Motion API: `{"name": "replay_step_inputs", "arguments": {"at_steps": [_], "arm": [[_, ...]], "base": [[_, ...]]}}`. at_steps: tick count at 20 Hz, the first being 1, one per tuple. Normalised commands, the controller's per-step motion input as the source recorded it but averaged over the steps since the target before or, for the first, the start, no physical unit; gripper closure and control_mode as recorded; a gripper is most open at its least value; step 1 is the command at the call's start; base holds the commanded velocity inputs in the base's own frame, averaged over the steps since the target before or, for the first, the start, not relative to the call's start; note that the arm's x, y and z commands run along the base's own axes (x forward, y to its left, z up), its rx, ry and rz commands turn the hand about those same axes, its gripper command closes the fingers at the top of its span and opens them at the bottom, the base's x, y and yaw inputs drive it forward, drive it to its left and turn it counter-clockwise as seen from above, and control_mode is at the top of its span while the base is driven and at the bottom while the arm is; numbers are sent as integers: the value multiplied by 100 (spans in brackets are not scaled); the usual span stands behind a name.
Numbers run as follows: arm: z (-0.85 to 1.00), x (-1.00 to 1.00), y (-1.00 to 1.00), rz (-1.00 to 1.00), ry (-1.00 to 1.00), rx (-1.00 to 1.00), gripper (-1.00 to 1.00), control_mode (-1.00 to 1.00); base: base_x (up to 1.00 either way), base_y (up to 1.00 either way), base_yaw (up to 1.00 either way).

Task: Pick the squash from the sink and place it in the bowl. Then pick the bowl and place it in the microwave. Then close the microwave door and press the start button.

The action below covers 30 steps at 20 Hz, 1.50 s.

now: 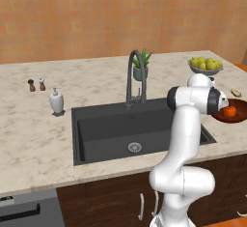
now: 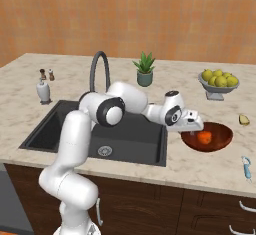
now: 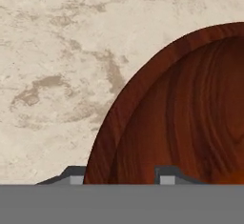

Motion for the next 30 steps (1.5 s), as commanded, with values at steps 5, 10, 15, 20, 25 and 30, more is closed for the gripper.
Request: {"name": "replay_step_inputs", "arguments": {"at_steps": [5, 10, 15, 20, 25, 30], "arm": [[0, 0, 0, 0, 0, 0, 100, -100], [11, -21, 11, 8, -19, -10, 100, -100], [4, -17, 39, 26, -16, -14, 100, -100], [26, -25, 34, 38, -10, -19, 100, -100], [80, -41, 6, 48, 3, -18, 100, -100], [84, -45, 4, 54, -2, -21, 100, -100]], "base": [[0, 0, 0], [0, 0, 0], [0, 0, 0], [0, 0, 0], [0, 0, 0], [0, 0, 0]]}}
